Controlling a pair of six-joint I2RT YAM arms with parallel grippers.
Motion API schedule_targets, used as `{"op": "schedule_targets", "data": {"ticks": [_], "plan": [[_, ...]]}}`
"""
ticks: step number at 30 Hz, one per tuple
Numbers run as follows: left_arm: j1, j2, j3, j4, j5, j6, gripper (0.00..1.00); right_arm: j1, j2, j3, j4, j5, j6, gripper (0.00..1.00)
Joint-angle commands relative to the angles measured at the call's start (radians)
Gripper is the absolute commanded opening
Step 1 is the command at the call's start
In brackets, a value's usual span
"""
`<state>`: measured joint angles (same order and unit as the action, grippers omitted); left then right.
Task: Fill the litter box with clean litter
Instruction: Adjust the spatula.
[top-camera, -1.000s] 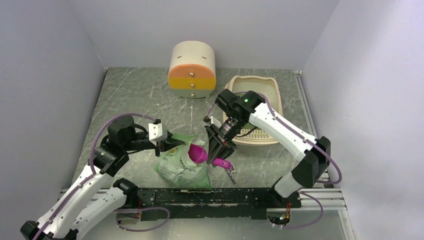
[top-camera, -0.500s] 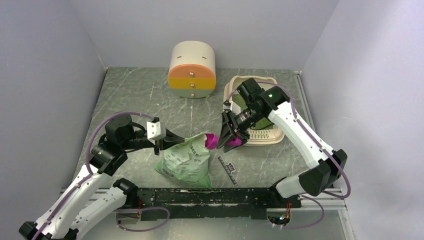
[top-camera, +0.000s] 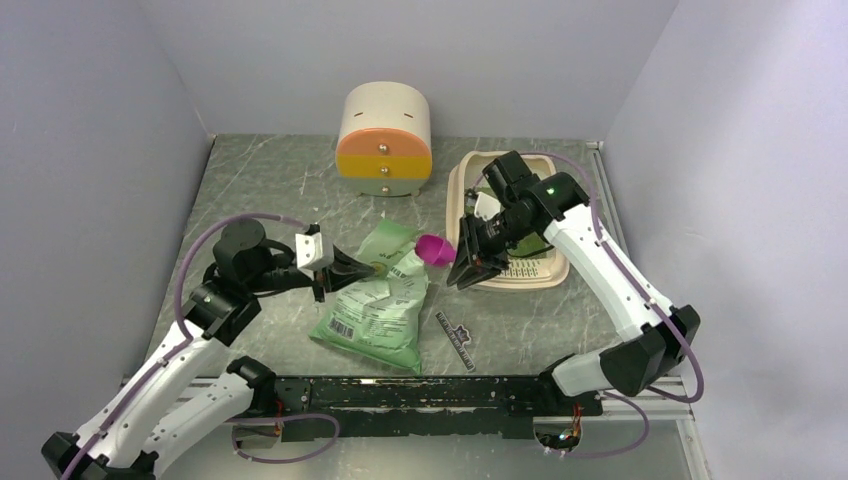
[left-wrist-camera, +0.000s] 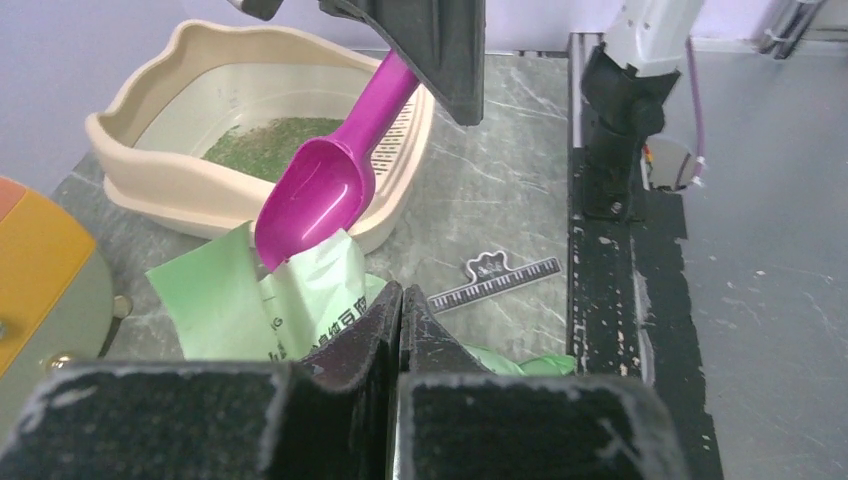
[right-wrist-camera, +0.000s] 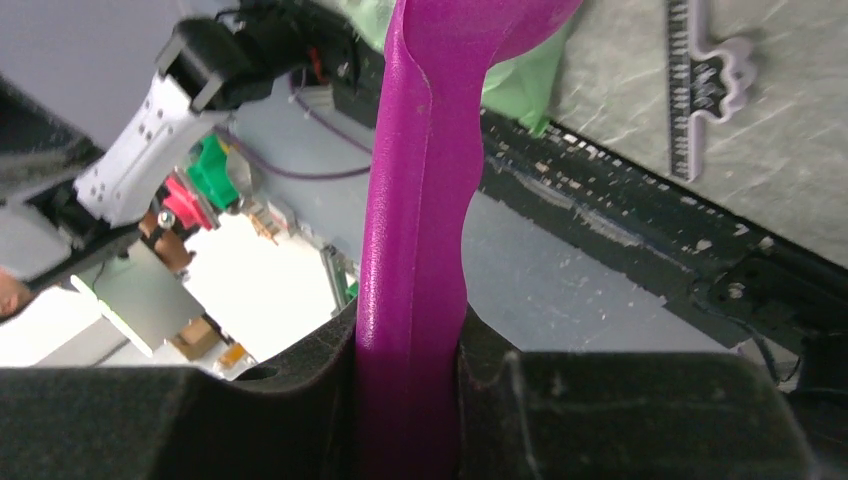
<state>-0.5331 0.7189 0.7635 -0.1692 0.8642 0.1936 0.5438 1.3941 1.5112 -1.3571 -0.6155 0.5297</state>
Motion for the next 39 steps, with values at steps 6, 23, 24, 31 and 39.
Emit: {"op": "schedule_targets", "data": {"ticks": [6, 23, 24, 31, 39], "plan": [[0.005, 0.093, -0.032, 0.182, -0.308, -0.183, 0.44, -0.161, 0.023, -0.008, 0.099, 0.037, -0.075, 0.00], [0.092, 0.366, 0.365, 0.037, -0.214, -0.532, 0.82, -0.158, -0.083, 0.006, 0.346, -0.471, -0.181, 0.00], [0.101, 0.380, 0.382, 0.046, -0.184, -0.549, 0.82, -0.144, -0.079, 0.007, 0.344, -0.478, -0.189, 0.00], [0.122, 0.445, 0.449, 0.010, -0.135, -0.556, 0.86, -0.084, -0.078, 0.011, 0.343, -0.505, -0.222, 0.00], [0.124, 0.413, 0.414, 0.032, 0.054, -0.544, 0.59, -0.080, -0.070, -0.002, 0.353, -0.518, -0.251, 0.00]]}}
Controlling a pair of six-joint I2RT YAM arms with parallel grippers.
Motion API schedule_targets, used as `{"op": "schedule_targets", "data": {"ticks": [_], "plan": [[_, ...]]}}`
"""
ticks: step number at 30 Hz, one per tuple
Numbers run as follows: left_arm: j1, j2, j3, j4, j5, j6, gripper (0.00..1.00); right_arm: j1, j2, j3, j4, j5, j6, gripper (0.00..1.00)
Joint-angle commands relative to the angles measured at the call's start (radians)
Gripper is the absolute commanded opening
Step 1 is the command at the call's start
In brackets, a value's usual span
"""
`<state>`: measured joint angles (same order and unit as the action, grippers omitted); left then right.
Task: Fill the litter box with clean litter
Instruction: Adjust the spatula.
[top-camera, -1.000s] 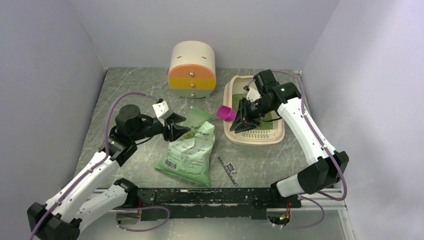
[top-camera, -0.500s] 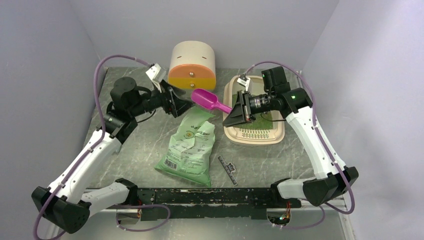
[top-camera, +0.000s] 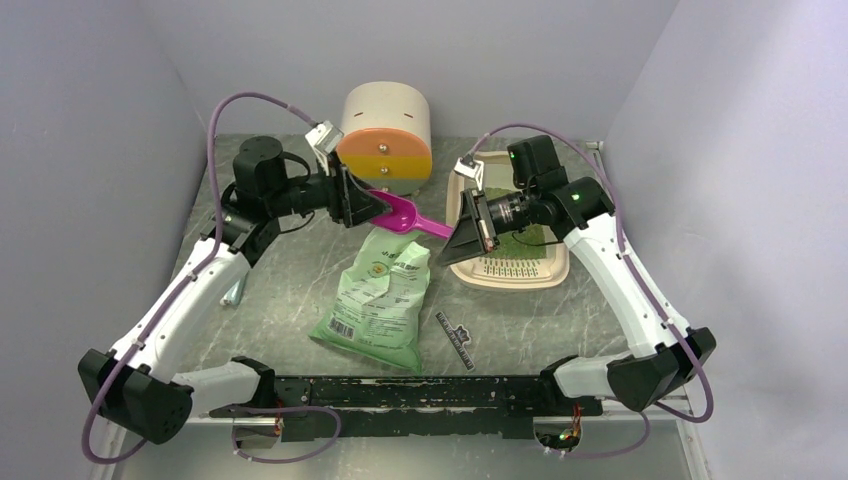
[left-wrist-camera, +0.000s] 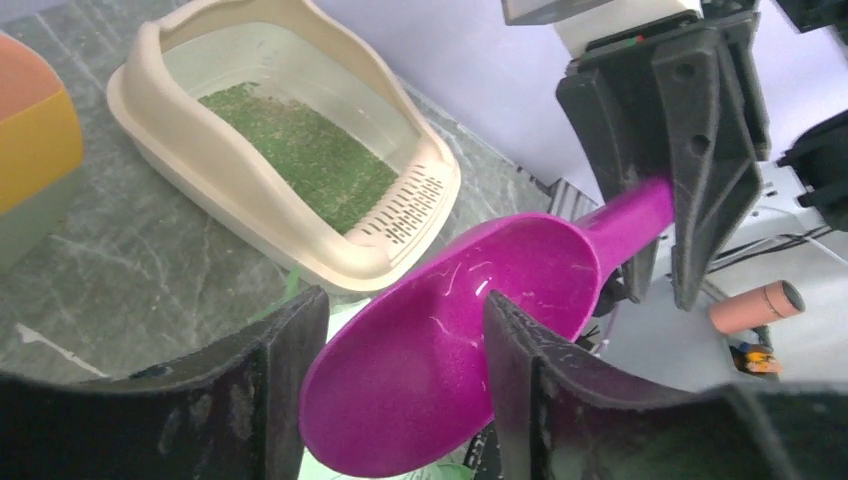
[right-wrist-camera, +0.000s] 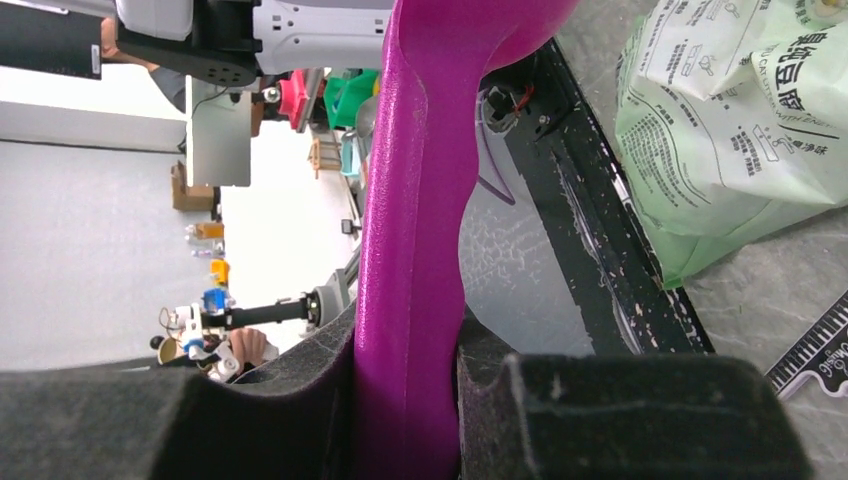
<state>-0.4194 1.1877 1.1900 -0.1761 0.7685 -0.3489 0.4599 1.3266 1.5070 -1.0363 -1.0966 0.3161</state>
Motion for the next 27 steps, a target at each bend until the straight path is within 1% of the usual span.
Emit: {"op": "schedule_targets", "data": {"ticks": [1, 2, 3, 5, 6, 8, 9, 10, 12, 13, 15, 16, 17, 19, 20, 21, 22, 24, 27], "plan": [[0.010, -0.056, -0.019, 0.041, 0.192, 0.001, 0.46, 0.004, 0.000, 0.000, 0.034, -0.041, -0.044, 0.00], [0.010, -0.051, -0.017, 0.028, 0.232, 0.015, 0.35, 0.004, 0.001, -0.002, 0.037, -0.043, -0.051, 0.00], [0.010, -0.043, -0.010, 0.005, 0.254, 0.031, 0.27, 0.004, 0.003, 0.000, 0.038, -0.047, -0.060, 0.00], [0.010, -0.037, -0.003, -0.031, 0.248, 0.067, 0.10, 0.004, 0.009, 0.007, 0.031, -0.068, -0.085, 0.00], [0.010, -0.037, -0.001, -0.040, 0.237, 0.085, 0.05, 0.004, 0.012, 0.011, 0.031, -0.058, -0.088, 0.00], [0.010, -0.042, 0.002, -0.048, 0.204, 0.089, 0.05, 0.001, 0.016, 0.019, 0.034, -0.003, -0.074, 0.17], [0.011, -0.051, 0.003, -0.051, 0.173, 0.087, 0.05, -0.002, 0.017, 0.020, 0.045, 0.037, -0.052, 0.26], [0.011, -0.062, -0.005, -0.046, 0.129, 0.076, 0.05, -0.013, 0.015, 0.016, 0.064, 0.075, -0.024, 0.32], [0.011, -0.099, -0.047, 0.015, 0.070, 0.016, 0.05, -0.047, -0.008, -0.035, 0.148, 0.127, 0.080, 0.40], [0.011, -0.123, -0.085, 0.091, 0.055, -0.033, 0.05, -0.072, -0.036, -0.078, 0.227, 0.146, 0.147, 0.44], [0.011, -0.174, -0.166, 0.216, 0.027, -0.127, 0.05, -0.129, -0.110, -0.181, 0.414, 0.187, 0.278, 0.48], [0.011, -0.197, -0.201, 0.258, 0.015, -0.166, 0.05, -0.151, -0.155, -0.246, 0.524, 0.208, 0.345, 0.49], [0.011, -0.218, -0.232, 0.282, -0.004, -0.189, 0.05, -0.161, -0.205, -0.314, 0.652, 0.234, 0.432, 0.53], [0.011, -0.259, -0.290, 0.321, -0.041, -0.229, 0.05, -0.164, -0.308, -0.472, 0.953, 0.246, 0.622, 0.97], [0.011, -0.277, -0.314, 0.349, -0.055, -0.250, 0.05, -0.164, -0.352, -0.540, 1.101, 0.253, 0.710, 0.99], [0.011, -0.292, -0.334, 0.372, -0.069, -0.273, 0.05, -0.166, -0.385, -0.599, 1.209, 0.268, 0.782, 1.00], [0.011, -0.302, -0.349, 0.391, -0.075, -0.285, 0.05, -0.165, -0.405, -0.639, 1.282, 0.277, 0.840, 1.00], [0.011, -0.305, -0.369, 0.423, -0.064, -0.306, 0.05, -0.163, -0.414, -0.659, 1.334, 0.270, 0.873, 1.00], [0.011, -0.291, -0.377, 0.448, -0.031, -0.320, 0.05, -0.163, -0.385, -0.624, 1.293, 0.241, 0.818, 1.00]]}}
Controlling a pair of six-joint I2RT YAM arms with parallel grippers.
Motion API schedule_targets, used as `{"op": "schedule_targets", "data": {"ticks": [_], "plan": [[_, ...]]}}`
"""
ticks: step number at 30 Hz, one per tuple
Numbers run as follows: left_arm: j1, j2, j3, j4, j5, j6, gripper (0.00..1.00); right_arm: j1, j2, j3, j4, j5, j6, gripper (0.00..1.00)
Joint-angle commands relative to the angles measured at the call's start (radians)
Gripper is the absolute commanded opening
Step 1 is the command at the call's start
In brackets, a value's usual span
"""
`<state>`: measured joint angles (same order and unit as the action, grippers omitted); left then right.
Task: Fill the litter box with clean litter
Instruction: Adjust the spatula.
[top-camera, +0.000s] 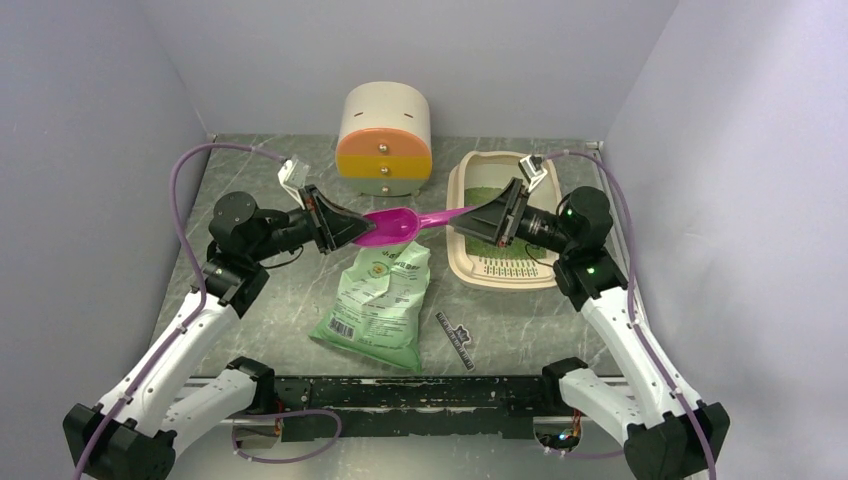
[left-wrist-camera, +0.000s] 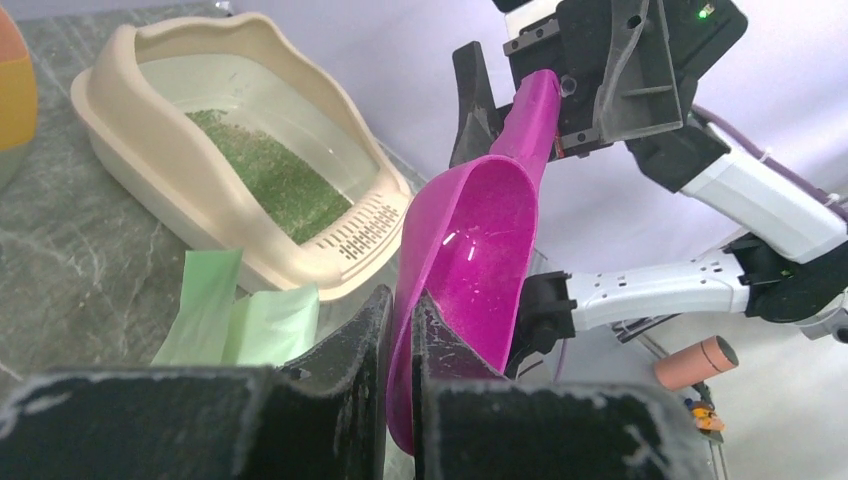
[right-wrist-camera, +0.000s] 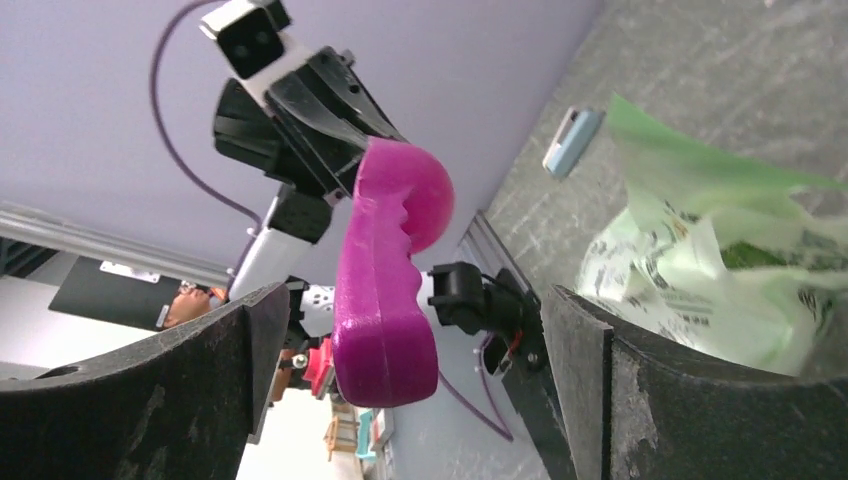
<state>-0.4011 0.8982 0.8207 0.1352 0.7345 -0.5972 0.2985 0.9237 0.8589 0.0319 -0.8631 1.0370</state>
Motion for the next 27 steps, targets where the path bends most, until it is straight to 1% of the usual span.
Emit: {"op": "schedule_targets", "data": {"ticks": [1, 2, 3, 6, 7, 9, 11, 14, 19, 21, 24, 26, 27], "plan": [[-0.007, 0.000, -0.012, 0.143, 0.003, -0.075, 0.05, -0.002, 0.026, 0.028, 0.246, -0.001, 0.097, 0.98], [-0.007, 0.002, -0.011, 0.147, 0.005, -0.074, 0.05, -0.002, 0.036, 0.026, 0.283, -0.016, 0.112, 0.96], [-0.007, 0.005, -0.007, 0.144, 0.006, -0.073, 0.05, -0.002, 0.047, 0.019, 0.329, -0.030, 0.138, 0.91], [-0.008, 0.010, -0.003, 0.140, -0.008, -0.078, 0.05, 0.009, 0.073, 0.004, 0.426, -0.058, 0.204, 0.68], [-0.008, 0.007, -0.005, 0.142, -0.017, -0.081, 0.05, 0.014, 0.075, 0.007, 0.426, -0.060, 0.203, 0.64], [-0.007, 0.009, -0.009, 0.149, -0.026, -0.086, 0.05, 0.020, 0.067, 0.018, 0.394, -0.051, 0.174, 0.61], [-0.008, 0.018, -0.013, 0.165, -0.019, -0.098, 0.05, 0.025, 0.060, 0.032, 0.360, -0.043, 0.151, 0.56], [-0.010, 0.031, -0.015, 0.191, 0.005, -0.108, 0.05, 0.040, 0.076, 0.040, 0.374, -0.050, 0.152, 0.49], [-0.014, 0.066, 0.030, 0.149, 0.066, -0.068, 0.05, 0.062, 0.110, 0.057, 0.376, -0.042, 0.129, 0.48], [-0.015, 0.069, 0.042, 0.129, 0.072, -0.045, 0.05, 0.063, 0.120, 0.075, 0.351, -0.047, 0.108, 0.43], [-0.015, 0.084, 0.068, 0.089, 0.084, -0.007, 0.05, 0.062, 0.127, 0.099, 0.294, -0.060, 0.069, 0.39], [-0.015, 0.093, 0.081, 0.068, 0.092, 0.014, 0.05, 0.061, 0.123, 0.111, 0.247, -0.067, 0.036, 0.39], [-0.015, 0.097, 0.089, 0.056, 0.096, 0.025, 0.05, 0.060, 0.121, 0.114, 0.229, -0.070, 0.023, 0.37]]}}
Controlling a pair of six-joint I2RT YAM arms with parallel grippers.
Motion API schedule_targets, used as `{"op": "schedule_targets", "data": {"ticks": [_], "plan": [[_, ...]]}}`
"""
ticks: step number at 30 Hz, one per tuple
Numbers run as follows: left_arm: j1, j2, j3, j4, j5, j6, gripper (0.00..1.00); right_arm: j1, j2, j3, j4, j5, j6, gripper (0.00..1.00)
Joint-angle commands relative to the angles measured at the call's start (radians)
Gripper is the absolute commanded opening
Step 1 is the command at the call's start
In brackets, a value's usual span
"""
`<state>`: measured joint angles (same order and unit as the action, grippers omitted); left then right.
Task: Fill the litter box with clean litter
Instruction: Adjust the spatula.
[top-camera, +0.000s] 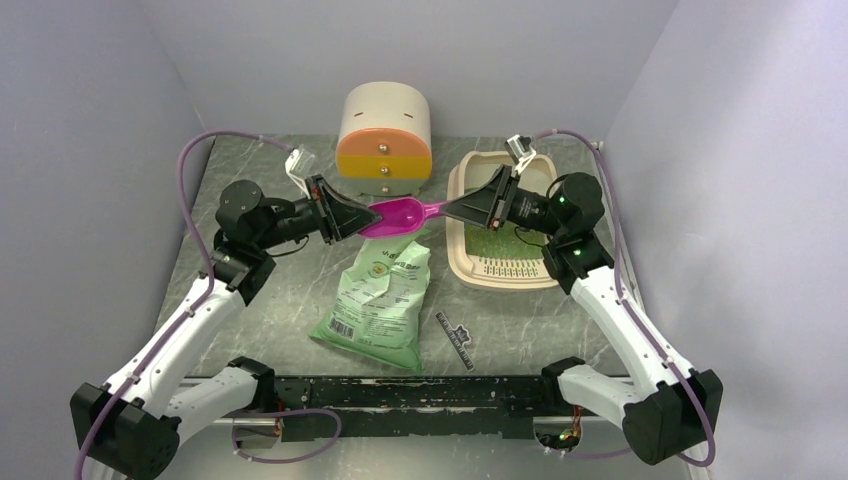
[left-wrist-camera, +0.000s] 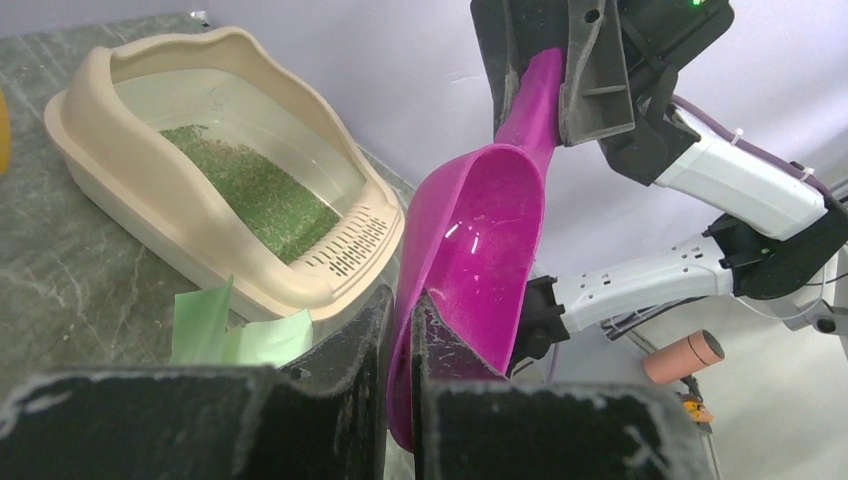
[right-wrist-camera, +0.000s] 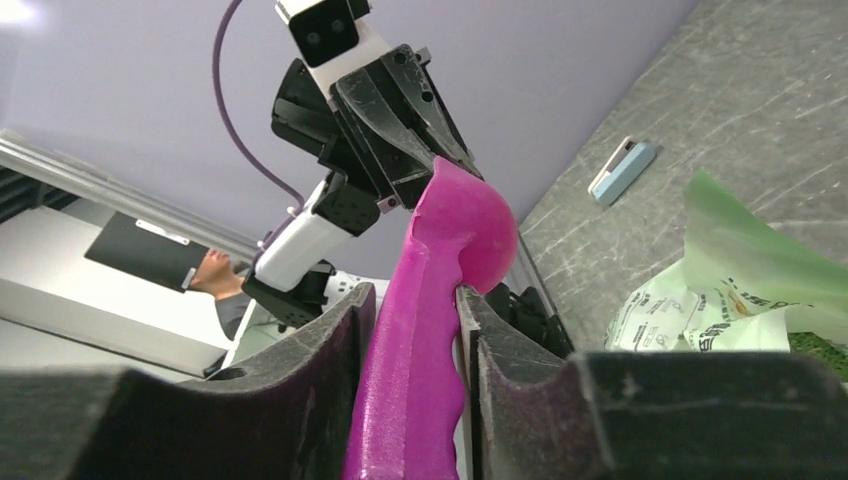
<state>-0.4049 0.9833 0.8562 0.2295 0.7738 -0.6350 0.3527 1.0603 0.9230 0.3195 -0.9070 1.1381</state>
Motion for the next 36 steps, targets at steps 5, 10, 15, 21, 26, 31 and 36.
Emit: {"op": "schedule_targets", "data": {"ticks": [5, 10, 15, 21, 26, 31, 36], "plan": [[-0.011, 0.030, 0.077, -0.060, 0.077, 0.092, 0.05, -0.001, -0.014, 0.050, -0.070, -0.045, -0.084, 0.60], [-0.010, 0.029, 0.083, -0.057, 0.084, 0.099, 0.05, -0.031, -0.022, 0.035, -0.051, -0.030, -0.068, 0.54], [-0.009, 0.040, 0.101, -0.094, 0.092, 0.128, 0.05, -0.069, -0.020, 0.022, -0.030, -0.069, -0.054, 0.52], [-0.009, 0.052, 0.096, -0.057, 0.081, 0.108, 0.05, -0.078, -0.003, 0.037, -0.025, -0.174, -0.058, 0.45], [-0.009, 0.062, 0.094, -0.041, 0.077, 0.100, 0.05, -0.076, 0.005, 0.048, -0.077, -0.176, -0.080, 0.44], [-0.009, 0.073, 0.102, -0.057, 0.121, 0.121, 0.05, -0.077, 0.023, 0.047, -0.055, -0.177, -0.069, 0.29], [-0.009, 0.082, 0.116, -0.103, 0.130, 0.158, 0.05, -0.077, 0.029, 0.049, -0.045, -0.176, -0.060, 0.07]]}}
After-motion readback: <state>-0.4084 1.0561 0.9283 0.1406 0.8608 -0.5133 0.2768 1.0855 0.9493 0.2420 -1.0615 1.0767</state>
